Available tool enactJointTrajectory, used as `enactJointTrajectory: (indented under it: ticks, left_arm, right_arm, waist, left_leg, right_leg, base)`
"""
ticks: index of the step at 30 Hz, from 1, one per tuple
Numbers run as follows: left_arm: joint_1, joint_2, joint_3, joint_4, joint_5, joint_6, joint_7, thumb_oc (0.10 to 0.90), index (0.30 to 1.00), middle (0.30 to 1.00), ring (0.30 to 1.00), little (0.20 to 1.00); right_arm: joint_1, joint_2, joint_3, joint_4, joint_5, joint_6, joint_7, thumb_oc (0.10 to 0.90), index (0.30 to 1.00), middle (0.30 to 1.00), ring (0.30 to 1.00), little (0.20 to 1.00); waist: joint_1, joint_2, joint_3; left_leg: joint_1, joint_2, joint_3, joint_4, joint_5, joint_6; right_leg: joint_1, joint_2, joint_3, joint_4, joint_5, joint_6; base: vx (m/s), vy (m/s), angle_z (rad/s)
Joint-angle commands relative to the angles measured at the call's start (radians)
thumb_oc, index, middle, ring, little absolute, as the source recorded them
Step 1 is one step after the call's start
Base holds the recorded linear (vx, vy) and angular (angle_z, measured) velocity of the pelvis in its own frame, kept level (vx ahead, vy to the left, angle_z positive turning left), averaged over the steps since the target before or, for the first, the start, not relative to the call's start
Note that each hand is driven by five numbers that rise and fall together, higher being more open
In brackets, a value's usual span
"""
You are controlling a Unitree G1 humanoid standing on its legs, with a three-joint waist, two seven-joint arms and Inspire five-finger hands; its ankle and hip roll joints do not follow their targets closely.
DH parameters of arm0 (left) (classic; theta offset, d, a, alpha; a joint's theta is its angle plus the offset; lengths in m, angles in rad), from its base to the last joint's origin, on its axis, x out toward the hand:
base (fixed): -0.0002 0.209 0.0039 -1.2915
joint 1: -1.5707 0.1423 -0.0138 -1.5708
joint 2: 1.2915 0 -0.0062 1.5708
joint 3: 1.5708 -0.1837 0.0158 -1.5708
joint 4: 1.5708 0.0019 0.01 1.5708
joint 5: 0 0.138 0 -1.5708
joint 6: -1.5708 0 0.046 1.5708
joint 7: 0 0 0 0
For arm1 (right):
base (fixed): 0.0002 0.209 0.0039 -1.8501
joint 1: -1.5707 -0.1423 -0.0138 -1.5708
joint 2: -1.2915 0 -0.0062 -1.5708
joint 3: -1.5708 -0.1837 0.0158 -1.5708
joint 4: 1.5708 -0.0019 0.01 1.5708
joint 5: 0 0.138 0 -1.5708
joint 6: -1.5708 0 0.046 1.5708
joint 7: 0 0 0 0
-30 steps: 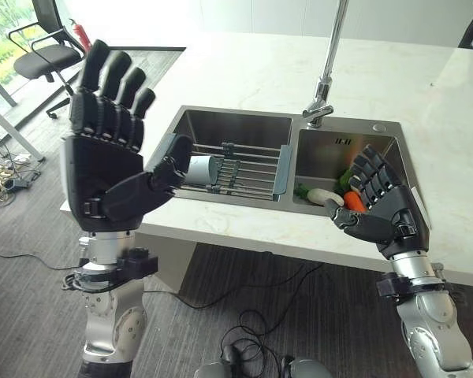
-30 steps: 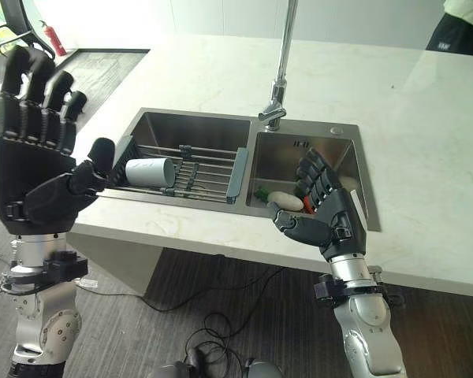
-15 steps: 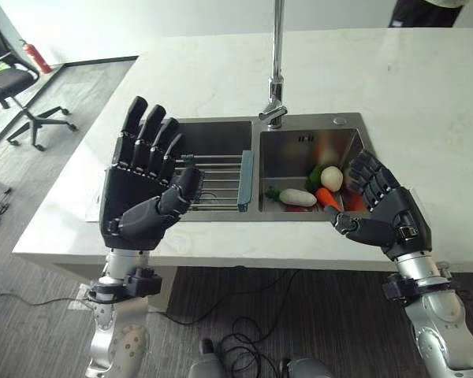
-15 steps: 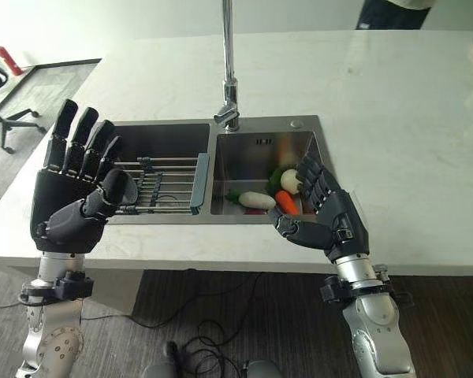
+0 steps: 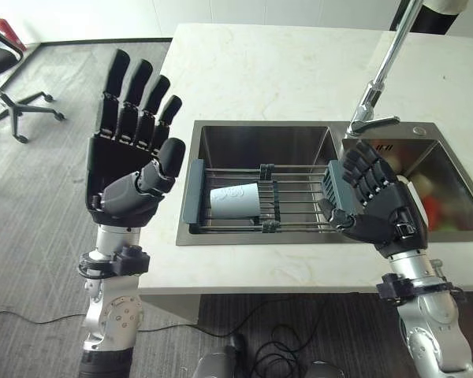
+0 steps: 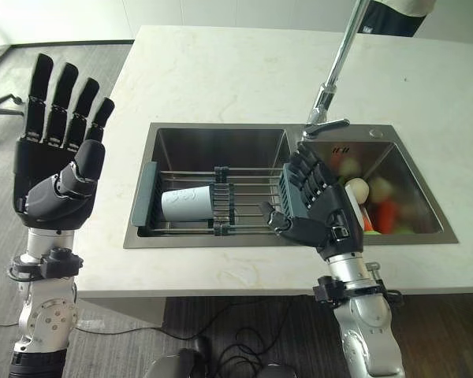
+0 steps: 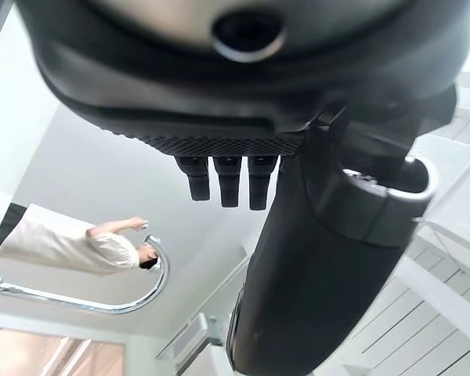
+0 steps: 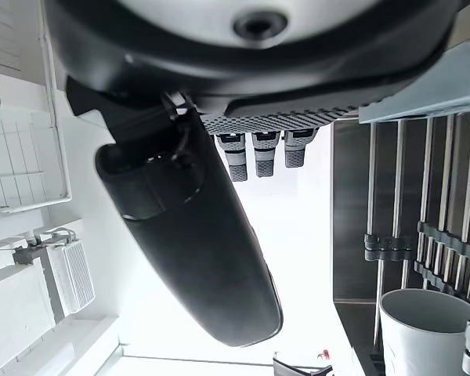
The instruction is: Place the dishes in the dishwasher.
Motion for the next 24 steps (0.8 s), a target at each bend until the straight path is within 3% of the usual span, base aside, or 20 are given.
enactJointTrajectory:
  ticks: [1, 6, 12, 14, 15, 18, 24]
  left_arm:
    - [-0.054, 0.047, -0.006, -0.138, 0.055, -0.059, 0.036, 0.8, 0.9, 0.9, 0.9, 0.9]
    - [-0.056, 0.068, -0.006, -0.152, 0.258, -0.049, 0.079, 0.8, 0.9, 0.9, 0.9, 0.9]
    - [-0.057, 0.172, 0.013, -0.136, 0.431, -0.02, 0.153, 0.8, 0.9, 0.9, 0.9, 0.9]
    - [-0.06, 0.184, 0.017, -0.125, 0.456, 0.008, 0.164, 0.8, 0.9, 0.9, 0.9, 0.9]
    - [-0.06, 0.207, 0.017, -0.11, 0.537, 0.085, 0.17, 0.8, 0.9, 0.9, 0.9, 0.9]
    - [-0.067, 0.284, 0.002, -0.071, 0.7, 0.129, 0.189, 0.8, 0.9, 0.9, 0.9, 0.9]
    - [-0.131, 0.39, -0.023, -0.002, 0.796, 0.213, 0.175, 0.8, 0.9, 0.9, 0.9, 0.9]
  right_arm:
    - [-0.104, -0.029, -0.041, -0.037, 0.01, -0.115, -0.012, 0.8, 0.9, 0.9, 0.9, 0.9]
    - [-0.116, -0.06, -0.036, -0.047, 0.008, -0.106, -0.026, 0.8, 0.9, 0.9, 0.9, 0.9]
    - [-0.116, -0.117, -0.062, -0.05, 0.04, -0.076, -0.034, 0.8, 0.9, 0.9, 0.9, 0.9]
    - [-0.114, -0.12, -0.063, -0.048, 0.04, -0.07, -0.03, 0.8, 0.9, 0.9, 0.9, 0.9]
    - [-0.114, -0.13, -0.064, -0.047, 0.039, -0.065, -0.03, 0.8, 0.9, 0.9, 0.9, 0.9]
    - [-0.119, -0.161, -0.074, -0.05, 0.058, -0.047, -0.042, 0.8, 0.9, 0.9, 0.9, 0.9]
    - [-0.14, -0.195, -0.065, -0.035, 0.049, -0.038, -0.037, 0.8, 0.9, 0.9, 0.9, 0.9]
  waist:
    - [-0.022, -0.003, -0.08]
    - [-0.016, -0.003, -0.091]
    - [-0.018, 0.021, -0.116]
    - [-0.022, 0.025, -0.119]
    - [-0.027, 0.034, -0.123]
    - [-0.039, 0.053, -0.127]
    - [-0.058, 0.073, -0.137]
  left_leg:
    - [0.026, 0.093, -0.076, 0.036, -0.125, -0.138]
    - [0.038, 0.109, -0.05, 0.036, -0.136, -0.135]
    - [0.067, 0.132, -0.041, 0.036, -0.141, -0.153]
    - [0.073, 0.136, -0.04, 0.036, -0.142, -0.158]
    - [0.079, 0.14, -0.038, 0.036, -0.142, -0.162]
    - [0.088, 0.142, -0.039, 0.036, -0.14, -0.166]
    - [0.096, 0.14, -0.032, 0.036, -0.143, -0.169]
  right_leg:
    - [-0.046, 0.029, -0.012, -0.054, 0.065, 0.031]
    - [-0.039, 0.059, -0.013, -0.054, 0.033, 0.018]
    - [0.001, 0.082, -0.024, -0.054, -0.006, -0.003]
    - [0.009, 0.086, -0.026, -0.054, -0.012, -0.007]
    - [0.015, 0.092, -0.025, -0.054, -0.02, -0.01]
    - [0.025, 0.1, -0.022, -0.054, -0.029, -0.013]
    - [0.03, 0.104, -0.012, -0.054, -0.033, -0.01]
  base:
    - [0.0, -0.12, 0.25]
    - [0.04, -0.18, 0.17]
    - [0.06, -0.126, -0.01]
    - [0.04, -0.072, -0.03]
    - [0.02, -0.049, -0.03]
    - [0.02, -0.03, 0.06]
    - [0.01, 0.03, 0.03]
